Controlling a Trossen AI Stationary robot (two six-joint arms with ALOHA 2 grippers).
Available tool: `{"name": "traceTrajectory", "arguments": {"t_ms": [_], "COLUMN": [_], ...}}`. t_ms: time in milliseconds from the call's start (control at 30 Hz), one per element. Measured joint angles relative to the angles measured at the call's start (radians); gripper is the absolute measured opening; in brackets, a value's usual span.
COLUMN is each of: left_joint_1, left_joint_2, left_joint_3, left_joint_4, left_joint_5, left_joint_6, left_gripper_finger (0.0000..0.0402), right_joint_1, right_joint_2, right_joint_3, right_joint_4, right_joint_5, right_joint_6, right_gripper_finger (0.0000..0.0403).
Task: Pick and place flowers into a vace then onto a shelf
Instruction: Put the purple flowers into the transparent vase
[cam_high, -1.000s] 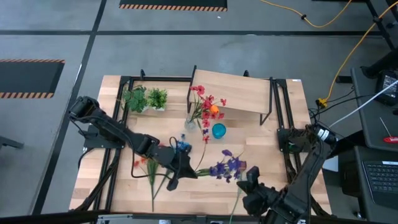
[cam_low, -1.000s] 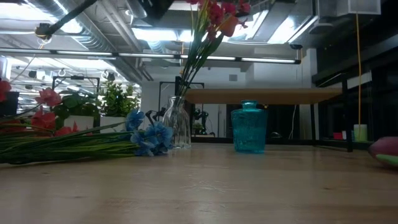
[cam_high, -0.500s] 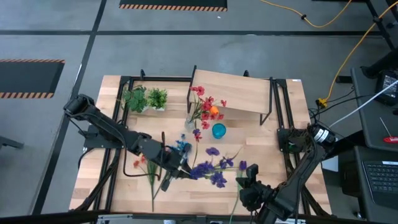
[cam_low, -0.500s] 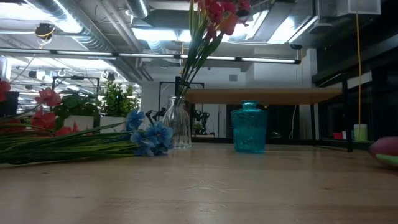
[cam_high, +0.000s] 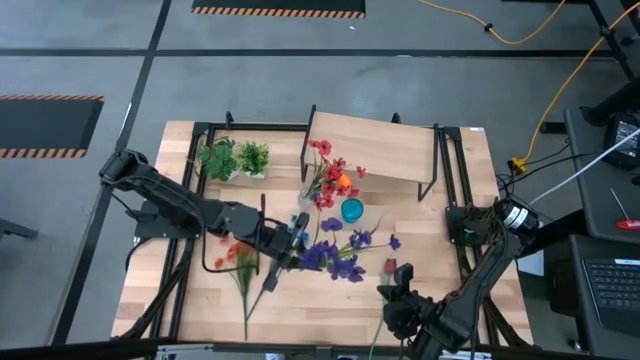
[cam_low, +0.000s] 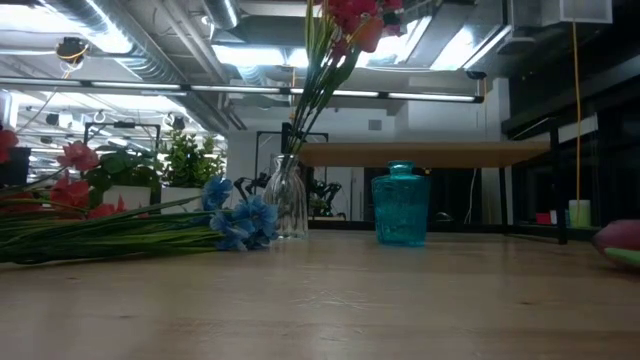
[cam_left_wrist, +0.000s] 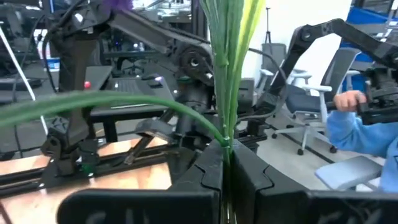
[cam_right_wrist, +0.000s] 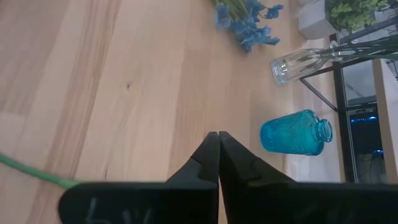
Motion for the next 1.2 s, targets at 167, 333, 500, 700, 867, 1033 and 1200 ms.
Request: {"name": "traceTrajectory", "arguments": {"t_ms": [167,333,500,700,867,1033,1200], "left_joint_1": [0.026,0.058,0.107,0.149,0.162,0.188,0.219], "left_joint_2": [0.015,0.044,0.076,0.088,0.088,0.088,0.088], "left_joint_3": [0.000,0.000,0.000,0.000,0.000,0.000,0.000], "left_joint_4": [-0.016,-0.075,-0.121,-0.119,-0.118,-0.119,-0.120], "left_joint_5": [0.037,0.083,0.064,0.127,0.169,0.272,0.369], "left_joint_6": [0.012,0.018,0.019,0.047,0.052,0.037,0.025], "left_gripper_finger": [0.0005,0.0005,0.0005,0.0005,0.0005,0.0005,0.0005], "right_joint_1": [0.000,0.000,0.000,0.000,0.000,-0.007,-0.026], "right_joint_2": [0.000,0.000,0.000,0.000,0.000,0.000,0.000], "right_joint_3": [0.000,0.000,0.000,0.000,0.000,0.000,0.000], "right_joint_4": [0.000,0.000,0.000,0.000,0.000,0.003,0.007], "right_joint_5": [0.000,0.000,0.000,0.000,0.002,0.017,0.020], "right_joint_6": [0.000,-0.004,-0.004,-0.004,-0.014,-0.030,-0.052], "right_gripper_finger": [0.0001,0.0000,0.0000,0.0000,0.0000,0.0000,0.0000]}}
